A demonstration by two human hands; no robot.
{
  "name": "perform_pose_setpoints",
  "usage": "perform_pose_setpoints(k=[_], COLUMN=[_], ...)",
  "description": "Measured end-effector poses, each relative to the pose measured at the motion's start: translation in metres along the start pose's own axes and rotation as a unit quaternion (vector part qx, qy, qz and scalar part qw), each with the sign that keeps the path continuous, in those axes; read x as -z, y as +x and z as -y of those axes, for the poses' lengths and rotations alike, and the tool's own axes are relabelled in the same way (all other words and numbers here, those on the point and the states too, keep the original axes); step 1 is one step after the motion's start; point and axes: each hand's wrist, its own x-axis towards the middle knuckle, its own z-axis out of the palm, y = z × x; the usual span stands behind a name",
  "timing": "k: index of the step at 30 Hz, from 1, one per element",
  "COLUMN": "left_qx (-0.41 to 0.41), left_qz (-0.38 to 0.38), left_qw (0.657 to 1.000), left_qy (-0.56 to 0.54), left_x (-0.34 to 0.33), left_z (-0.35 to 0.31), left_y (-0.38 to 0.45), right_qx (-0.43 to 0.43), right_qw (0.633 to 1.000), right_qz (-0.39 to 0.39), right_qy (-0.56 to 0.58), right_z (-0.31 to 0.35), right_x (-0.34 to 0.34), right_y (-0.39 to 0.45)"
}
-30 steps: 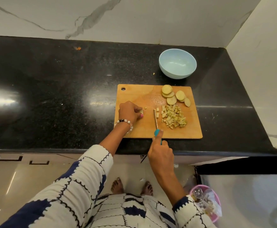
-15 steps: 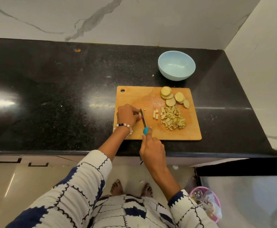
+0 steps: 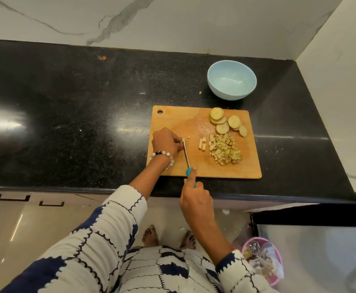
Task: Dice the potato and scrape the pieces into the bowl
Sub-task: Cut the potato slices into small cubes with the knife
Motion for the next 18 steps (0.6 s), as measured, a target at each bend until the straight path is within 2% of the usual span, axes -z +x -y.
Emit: perform_pose_setpoints(k=[3,9,15,18], left_qx=[0.012,0.023,-0.005,-0.017], left_qz=[0.01,0.012,0.026,-0.014], left_qw=[1.0,0.999,0.999,0.998], left_qy=[0.015,0.03,-0.03,-0.054], left_x=[0.002,0.003,0.012,0.014], left_z=[-0.003,-0.011,0.002,0.013], left_y=[0.0,-0.003,-0.007,-0.012], right_qx=[0.024,-0.018,-0.031,-0.02], right_qw=[1.0,0.999,0.989,0.988], right_qz=[-0.009,0.024,-0.017,-0.024], right_qy=[0.013,0.037,0.144,0.149], right_z=[-0.005,-0.003,-0.011,-0.007], right_x=[-0.001,0.004,0.009,0.002], right_y=[-0.015,0.007,-0.003,-0.001])
